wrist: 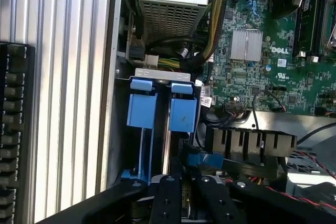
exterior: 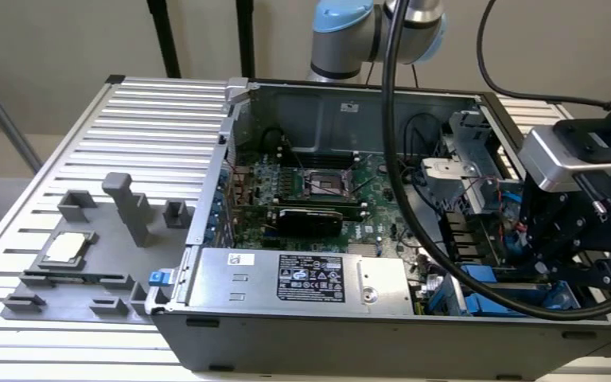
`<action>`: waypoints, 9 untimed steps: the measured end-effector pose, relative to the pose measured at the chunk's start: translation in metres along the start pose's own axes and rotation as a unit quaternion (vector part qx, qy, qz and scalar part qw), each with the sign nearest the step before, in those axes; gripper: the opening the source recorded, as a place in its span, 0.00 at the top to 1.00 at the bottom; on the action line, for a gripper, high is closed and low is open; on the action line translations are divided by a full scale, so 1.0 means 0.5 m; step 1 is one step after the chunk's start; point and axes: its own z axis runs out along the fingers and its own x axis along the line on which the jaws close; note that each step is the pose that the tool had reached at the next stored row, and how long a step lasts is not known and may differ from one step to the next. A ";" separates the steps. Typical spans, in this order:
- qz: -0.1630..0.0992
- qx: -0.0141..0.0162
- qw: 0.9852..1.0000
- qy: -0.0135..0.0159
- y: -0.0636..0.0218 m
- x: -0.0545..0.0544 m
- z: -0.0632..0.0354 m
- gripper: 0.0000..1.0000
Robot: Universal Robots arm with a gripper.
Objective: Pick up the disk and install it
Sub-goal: 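Insert the first disk wire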
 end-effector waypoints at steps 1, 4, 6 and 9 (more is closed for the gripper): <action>0.000 0.000 1.000 0.000 0.000 0.000 0.000 1.00; 0.002 0.000 1.000 0.001 -0.001 -0.001 0.002 1.00; 0.003 0.000 1.000 0.001 -0.001 -0.002 0.003 1.00; 0.004 0.000 1.000 0.002 -0.001 -0.003 0.004 1.00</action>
